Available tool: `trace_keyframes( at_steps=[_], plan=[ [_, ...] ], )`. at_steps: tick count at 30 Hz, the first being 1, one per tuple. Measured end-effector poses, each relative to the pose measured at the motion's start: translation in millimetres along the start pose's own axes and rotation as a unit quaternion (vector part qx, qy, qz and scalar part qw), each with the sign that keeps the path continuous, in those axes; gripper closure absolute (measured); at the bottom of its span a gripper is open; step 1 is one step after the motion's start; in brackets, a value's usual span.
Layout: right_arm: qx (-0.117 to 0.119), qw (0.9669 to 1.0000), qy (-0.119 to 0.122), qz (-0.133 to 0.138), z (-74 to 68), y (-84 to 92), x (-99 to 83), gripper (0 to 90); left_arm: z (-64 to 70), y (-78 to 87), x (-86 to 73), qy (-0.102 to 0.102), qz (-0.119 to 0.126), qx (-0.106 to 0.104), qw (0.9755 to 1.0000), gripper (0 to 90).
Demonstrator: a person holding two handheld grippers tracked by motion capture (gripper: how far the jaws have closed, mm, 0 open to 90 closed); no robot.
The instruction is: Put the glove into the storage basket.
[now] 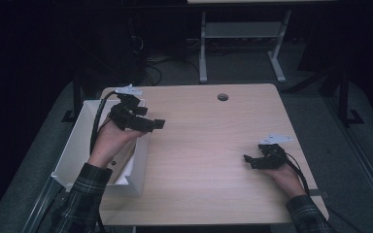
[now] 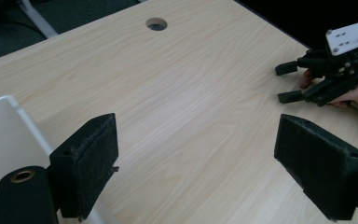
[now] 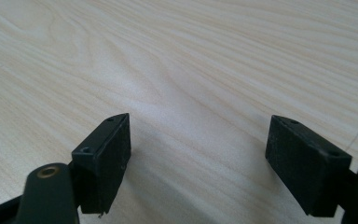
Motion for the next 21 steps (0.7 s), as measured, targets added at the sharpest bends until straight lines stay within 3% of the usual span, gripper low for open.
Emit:
trace_keyframes(
  at_steps=[6, 11, 21],
  plan=[
    [0.0, 1.0, 0.0, 0.0, 0.0, 0.0, 0.0, 22.0, 13.7, -20.5, 7.0, -0.008, 0.001, -0.016, 0.9998, 12.9],
    [0.0, 1.0, 0.0, 0.0, 0.0, 0.0, 0.0, 22.0, 27.7, -40.9, 10.5, -0.023, -0.014, -0.027, 0.9993, 12.9],
    [0.001, 1.0, 0.001, 0.0, -0.1, 0.0, 0.0, 21.9, 47.5, -83.8, 7.0, -0.033, -0.029, -0.05, 0.9978, 13.1]
  ],
)
Point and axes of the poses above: each handheld gripper's, and its own axes: y roughly backward along the jaws, x roughly out of its top, z roughly to its right, the point moved 1 cm from there along -y, roughly forward along the jaws, and after that the axes turned 15 degrees about -x, right-handed, at the moved point
